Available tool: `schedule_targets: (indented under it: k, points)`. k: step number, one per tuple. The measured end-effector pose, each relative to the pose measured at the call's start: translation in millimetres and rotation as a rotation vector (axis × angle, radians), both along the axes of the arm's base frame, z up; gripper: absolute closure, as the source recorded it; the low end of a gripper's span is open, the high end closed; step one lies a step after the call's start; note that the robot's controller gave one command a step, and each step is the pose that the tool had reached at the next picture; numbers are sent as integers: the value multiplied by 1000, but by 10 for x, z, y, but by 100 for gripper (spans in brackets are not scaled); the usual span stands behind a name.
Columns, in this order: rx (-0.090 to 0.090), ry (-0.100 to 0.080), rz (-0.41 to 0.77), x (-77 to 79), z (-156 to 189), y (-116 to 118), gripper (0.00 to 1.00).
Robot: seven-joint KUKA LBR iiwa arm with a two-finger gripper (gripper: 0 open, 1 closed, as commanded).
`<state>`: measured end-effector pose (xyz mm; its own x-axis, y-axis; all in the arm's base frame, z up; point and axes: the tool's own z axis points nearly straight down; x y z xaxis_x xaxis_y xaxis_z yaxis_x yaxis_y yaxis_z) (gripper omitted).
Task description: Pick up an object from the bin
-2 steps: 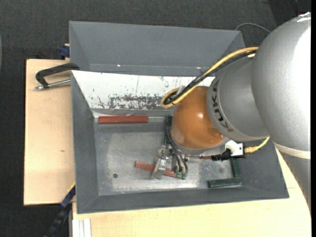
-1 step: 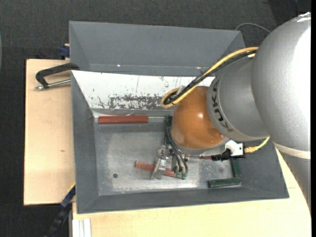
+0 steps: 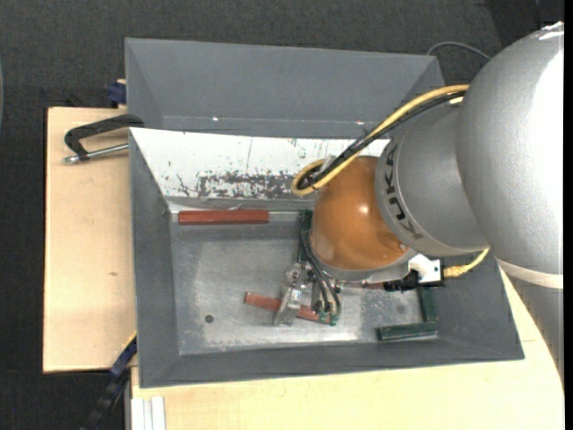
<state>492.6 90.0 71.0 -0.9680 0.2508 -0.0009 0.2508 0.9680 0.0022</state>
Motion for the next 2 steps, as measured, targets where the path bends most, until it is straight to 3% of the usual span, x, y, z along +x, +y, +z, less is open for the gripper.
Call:
schedule_targets:
  k: [2]
  points:
    - [-1,6,0,-20,297,-1,100]
